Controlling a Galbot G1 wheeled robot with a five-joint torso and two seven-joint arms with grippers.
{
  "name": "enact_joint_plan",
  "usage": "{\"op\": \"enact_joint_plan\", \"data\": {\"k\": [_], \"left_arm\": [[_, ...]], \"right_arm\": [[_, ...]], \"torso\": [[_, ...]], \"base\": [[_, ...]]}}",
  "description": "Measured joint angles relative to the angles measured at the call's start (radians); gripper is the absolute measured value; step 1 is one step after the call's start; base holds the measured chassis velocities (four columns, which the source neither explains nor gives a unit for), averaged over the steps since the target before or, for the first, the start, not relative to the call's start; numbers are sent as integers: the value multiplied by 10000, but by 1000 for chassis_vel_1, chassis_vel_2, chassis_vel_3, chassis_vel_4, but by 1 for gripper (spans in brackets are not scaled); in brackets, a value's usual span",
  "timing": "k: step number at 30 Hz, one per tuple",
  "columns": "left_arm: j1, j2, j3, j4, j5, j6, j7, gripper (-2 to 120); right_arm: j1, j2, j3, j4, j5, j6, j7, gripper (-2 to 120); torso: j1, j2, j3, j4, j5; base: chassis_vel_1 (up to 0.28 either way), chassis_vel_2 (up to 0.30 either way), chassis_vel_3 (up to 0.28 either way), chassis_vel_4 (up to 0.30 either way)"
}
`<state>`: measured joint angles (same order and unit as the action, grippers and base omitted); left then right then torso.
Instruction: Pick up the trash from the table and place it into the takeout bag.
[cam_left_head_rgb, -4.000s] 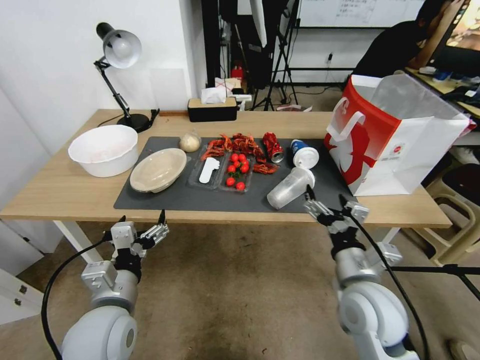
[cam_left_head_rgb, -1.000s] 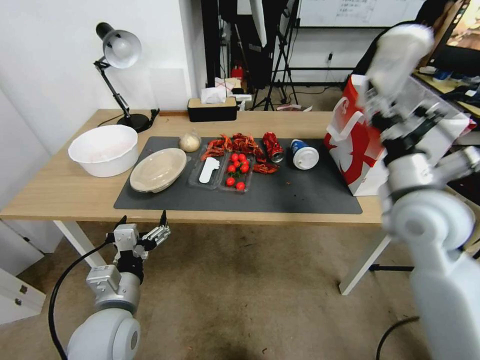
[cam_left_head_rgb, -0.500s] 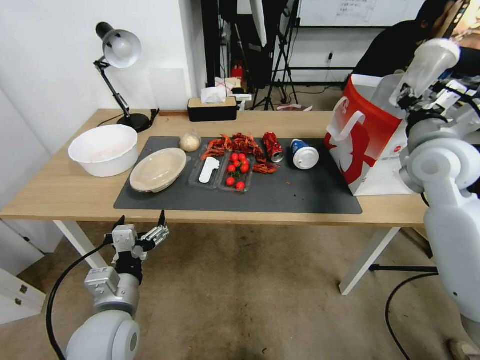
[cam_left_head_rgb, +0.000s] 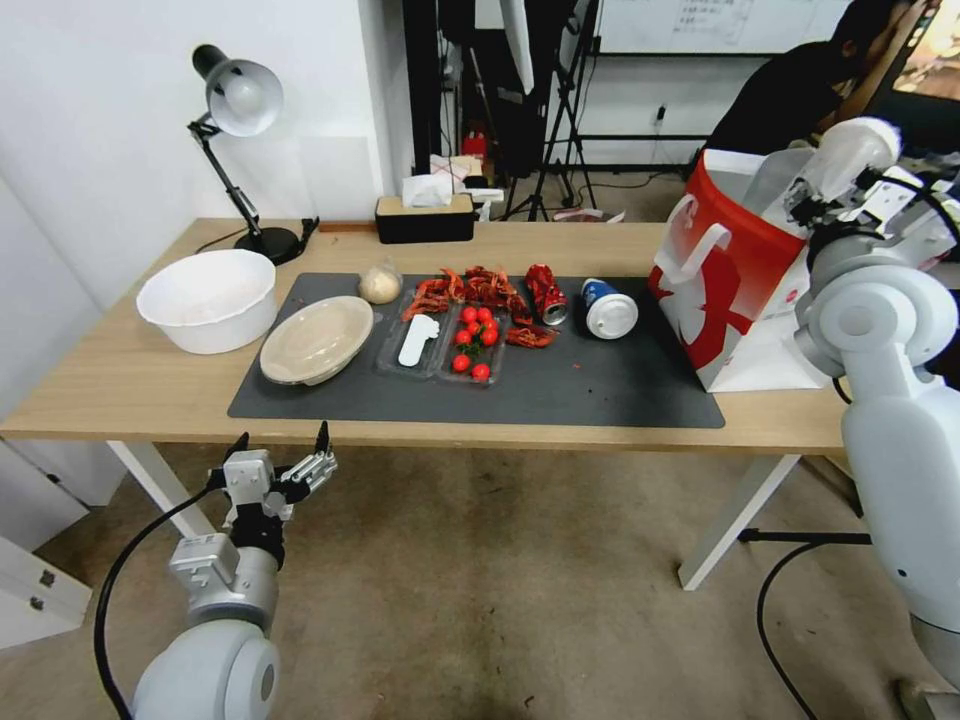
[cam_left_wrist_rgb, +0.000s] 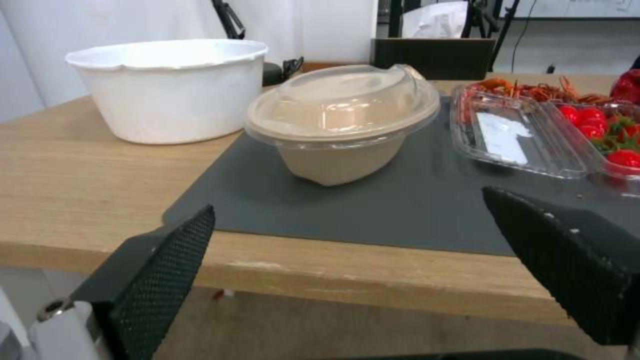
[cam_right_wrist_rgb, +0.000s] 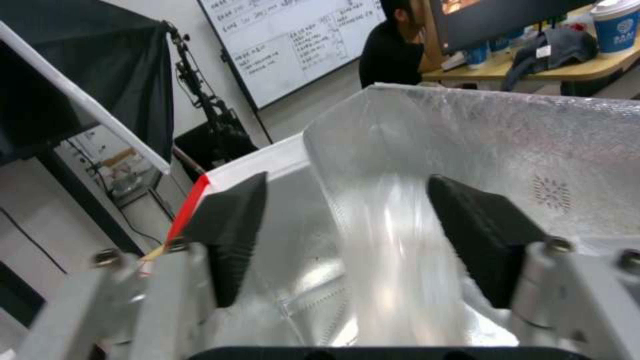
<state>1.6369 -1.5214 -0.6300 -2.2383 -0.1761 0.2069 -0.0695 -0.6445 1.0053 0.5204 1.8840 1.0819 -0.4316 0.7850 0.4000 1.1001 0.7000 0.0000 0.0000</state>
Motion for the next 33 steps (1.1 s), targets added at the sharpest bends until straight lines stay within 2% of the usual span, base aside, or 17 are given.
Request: {"op": "enact_joint_plan", "data": {"k": [1, 5, 8, 10, 12, 13, 15, 18, 19, 20, 22, 24, 26, 28, 29, 32, 33], "left_arm": [[0, 0, 0, 0, 0, 0, 0, 100], [9, 9, -3, -3, 4, -20, 0, 100], [16, 10, -3, -6, 6, -23, 2, 100], [17, 12, -3, -7, 6, -25, 2, 100], [12, 12, -3, -7, 7, -26, 2, 100], [12, 12, -3, -7, 7, -26, 2, 100], [12, 19, -5, -12, 6, -26, 5, 100], [14, 34, -13, -15, 2, -27, 4, 100], [18, 46, -20, -19, -1, -31, 4, 100], [18, 46, -20, -19, -1, -31, 4, 100], [20, 64, -26, -30, -13, -57, 4, 100], [19, 75, -27, -31, -23, -72, 4, 100], [18, 77, -28, -31, -24, -81, 4, 100], [19, 98, -21, -22, -29, -151, 20, 100], [19, 98, -21, -22, -29, -151, 20, 100], [28, 138, -18, -3, -51, -299, 75, 100], [28, 138, -18, -3, -51, -299, 75, 100]], "right_arm": [[0, 0, 0, 0, 0, 0, 0, 66], [-8, -30, 59, 73, 99, -96, 64, 81], [-4, -53, 97, 210, 357, 388, -332, 89], [-32, -78, 149, 502, 687, 1047, -1017, 97], [-376, -149, 255, 1134, 858, 1898, -2328, 100], [-376, -149, 255, 1134, 858, 1898, -2328, 100], [-1032, -273, 375, 1893, 860, 2355, -3437, 100], [-1542, -361, 430, 2371, 716, 2529, -4077, 100], [-2248, -452, 465, 2903, 329, 2682, -4743, 100], [-2248, -452, 465, 2903, 329, 2682, -4743, 100], [-3532, -485, 477, 3558, -841, 2880, -5635, 100], [-4493, -301, 427, 3945, -1959, 2977, -5990, 100], [-4762, -212, 392, 4049, -2300, 2987, -6028, 100], [-5733, 132, 218, 4367, -3576, 3003, -6054, 100], [-5733, 132, 218, 4367, -3576, 3003, -6054, 100], [-7256, 697, -252, 4502, -5682, 3351, -5931, 100], [-7256, 697, -252, 4502, -5682, 3351, -5931, 100]], "torso": [[0, 0, 0, 0, 0], [0, 0, 0, -1, 0], [0, -1, 1, -1, 2], [0, -1, 0, 2, -1], [0, 0, 0, 3, -3], [0, 0, 0, 3, -3], [0, 0, 0, -1, -1], [0, 0, -1, -1, -1], [-1, 0, 0, 0, -3], [-1, 0, 0, 0, -3], [-1, -1, -1, -2, -1], [-2, -2, -1, -1, 0], [-2, -1, -1, -1, 0], [-2, -1, -2, 0, -1], [-2, -1, -2, 0, -1], [-2, -1, -1, 0, 0], [-2, -1, -1, 0, 0]], "base": [[0, 0, 0, 0], [0, 0, 0, 0], [0, 0, 0, 0], [0, 0, 0, 0], [0, 0, 0, 0], [0, 0, 0, 0], [0, 0, 0, 0], [0, 0, 0, 0], [0, 0, 0, 0], [0, 0, 0, 0], [0, 0, 0, 0], [0, 0, 0, 0], [0, 0, 0, 0], [0, 0, 0, 0], [0, 0, 0, 0], [0, 0, 0, 0], [0, 0, 0, 0]]}}
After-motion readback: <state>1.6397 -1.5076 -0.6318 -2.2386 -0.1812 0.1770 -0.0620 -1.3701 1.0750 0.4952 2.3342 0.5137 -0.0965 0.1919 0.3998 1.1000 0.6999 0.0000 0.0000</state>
